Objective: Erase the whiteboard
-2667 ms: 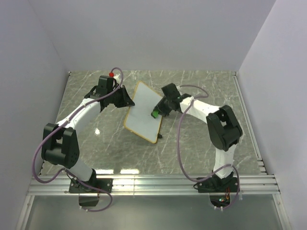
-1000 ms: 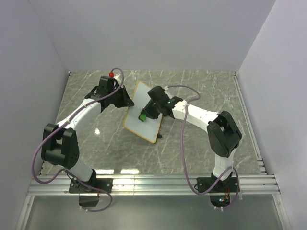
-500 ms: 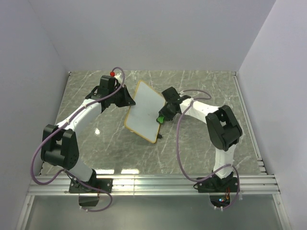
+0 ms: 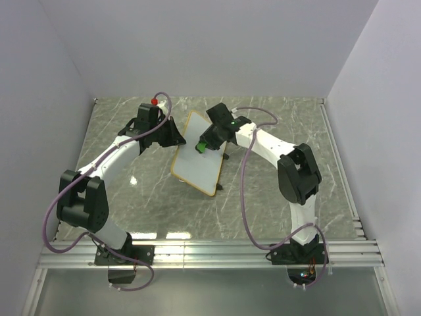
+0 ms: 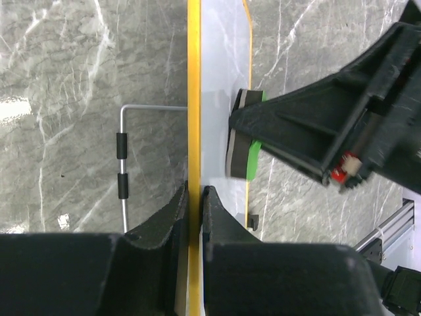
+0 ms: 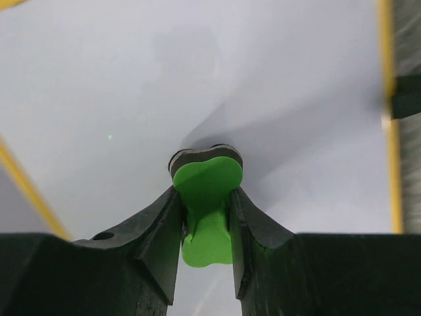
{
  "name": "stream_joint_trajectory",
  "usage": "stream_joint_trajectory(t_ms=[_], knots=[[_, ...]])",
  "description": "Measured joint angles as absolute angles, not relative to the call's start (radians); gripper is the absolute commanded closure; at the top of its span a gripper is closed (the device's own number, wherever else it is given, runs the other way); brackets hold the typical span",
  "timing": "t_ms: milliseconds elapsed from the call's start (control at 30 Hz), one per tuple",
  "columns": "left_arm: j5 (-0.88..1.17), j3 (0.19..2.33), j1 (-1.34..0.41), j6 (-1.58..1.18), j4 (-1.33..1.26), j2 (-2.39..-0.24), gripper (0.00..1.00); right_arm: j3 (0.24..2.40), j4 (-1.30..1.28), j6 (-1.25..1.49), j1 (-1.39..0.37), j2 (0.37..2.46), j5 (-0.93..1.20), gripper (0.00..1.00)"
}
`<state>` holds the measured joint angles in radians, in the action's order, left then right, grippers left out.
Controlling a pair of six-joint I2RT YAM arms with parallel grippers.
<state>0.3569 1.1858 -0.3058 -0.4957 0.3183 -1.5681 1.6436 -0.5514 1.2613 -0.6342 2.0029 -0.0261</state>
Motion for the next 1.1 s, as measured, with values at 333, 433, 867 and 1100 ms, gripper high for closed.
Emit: stream_joint_trajectory(t_ms=[333, 433, 867, 1100], knots=[[0.324, 1.188, -0.307, -0.502, 0.326, -1.574, 1.0, 1.567, -0.451, 1.309, -0.651, 1.979, -0.009, 1.0], [0.323, 1.189, -0.307, -0.501, 0.327, -1.574, 1.0, 1.498, -0.426, 1.311, -0.624, 1.963, -0.011, 1.0], [0.327, 1.2, -0.315, -0.499, 0.327, -1.575, 1.0, 1.39, -0.445, 1.311, -0.596, 1.944, -0.115, 1.0], [0.322, 1.2, -0.315, -0.495, 0.327, -1.575, 1.0, 1.495, -0.541, 1.304, -0.659, 1.951, -0.13, 1.0]])
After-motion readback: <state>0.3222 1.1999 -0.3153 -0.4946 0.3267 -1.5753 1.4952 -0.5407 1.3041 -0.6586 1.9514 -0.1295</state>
